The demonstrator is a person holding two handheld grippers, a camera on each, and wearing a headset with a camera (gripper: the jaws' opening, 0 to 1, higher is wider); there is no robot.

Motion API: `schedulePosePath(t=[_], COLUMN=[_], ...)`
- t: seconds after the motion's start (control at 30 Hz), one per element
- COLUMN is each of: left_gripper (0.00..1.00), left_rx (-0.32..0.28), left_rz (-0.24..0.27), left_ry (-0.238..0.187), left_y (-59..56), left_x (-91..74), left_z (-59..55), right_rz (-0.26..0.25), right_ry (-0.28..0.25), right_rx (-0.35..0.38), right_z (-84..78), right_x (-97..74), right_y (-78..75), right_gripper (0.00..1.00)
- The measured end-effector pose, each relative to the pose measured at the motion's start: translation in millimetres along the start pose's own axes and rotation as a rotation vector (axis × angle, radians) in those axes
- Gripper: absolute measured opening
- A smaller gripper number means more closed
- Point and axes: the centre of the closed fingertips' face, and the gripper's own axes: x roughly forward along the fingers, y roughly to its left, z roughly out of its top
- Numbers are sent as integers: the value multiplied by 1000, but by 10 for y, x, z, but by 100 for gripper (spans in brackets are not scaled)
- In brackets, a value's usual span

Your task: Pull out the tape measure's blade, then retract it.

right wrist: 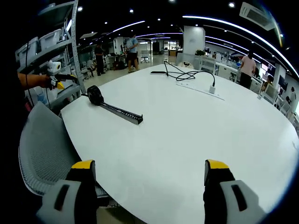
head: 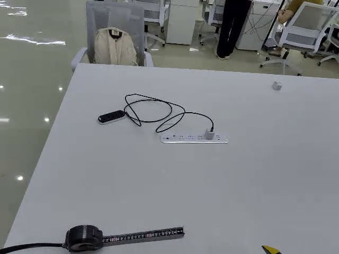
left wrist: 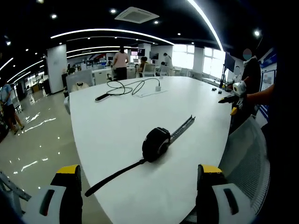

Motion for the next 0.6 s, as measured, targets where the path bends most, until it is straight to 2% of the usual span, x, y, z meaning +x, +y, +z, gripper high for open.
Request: schedulePosePath(t=[0.03, 0.1, 0.13, 0.2, 0.3, 0.5, 0.53, 0.6], left_gripper=[100, 100, 100, 100, 100, 100, 100, 100], left_rx=[-4, -13, -1, 20, -32, -68, -72, -57], left_rz=[2, -50, -52, -41, -23, 18, 20, 24], left_ry=[-4, -6, 15, 32, 35, 16, 12, 17], left_y=[8, -105, -133, -141, -127, -61, -53, -51], left_x=[-16, -51, -67, -94, -157, -300, -318, -332], left_z=[-1, -34, -98, -178, -261, -283, -277, -271], right_rz=[-4, -12, -13, -23, -50, -50, -61, -67], right_ry=[1, 11, 14, 10, -7, -13, 4, 11], right_rx=[-4, -19, -17, -19, 10, 45, 42, 57], right_z=[-28, -83, -108, -116, -146, -274, -337, -396], right_x=[-24, -82, -116, -179, -270, -337, -340, -354], right_y=[-10, -3, 4, 8, -26, -6, -21, -23], right_gripper=[99, 99, 99, 99, 99, 100, 100, 100])
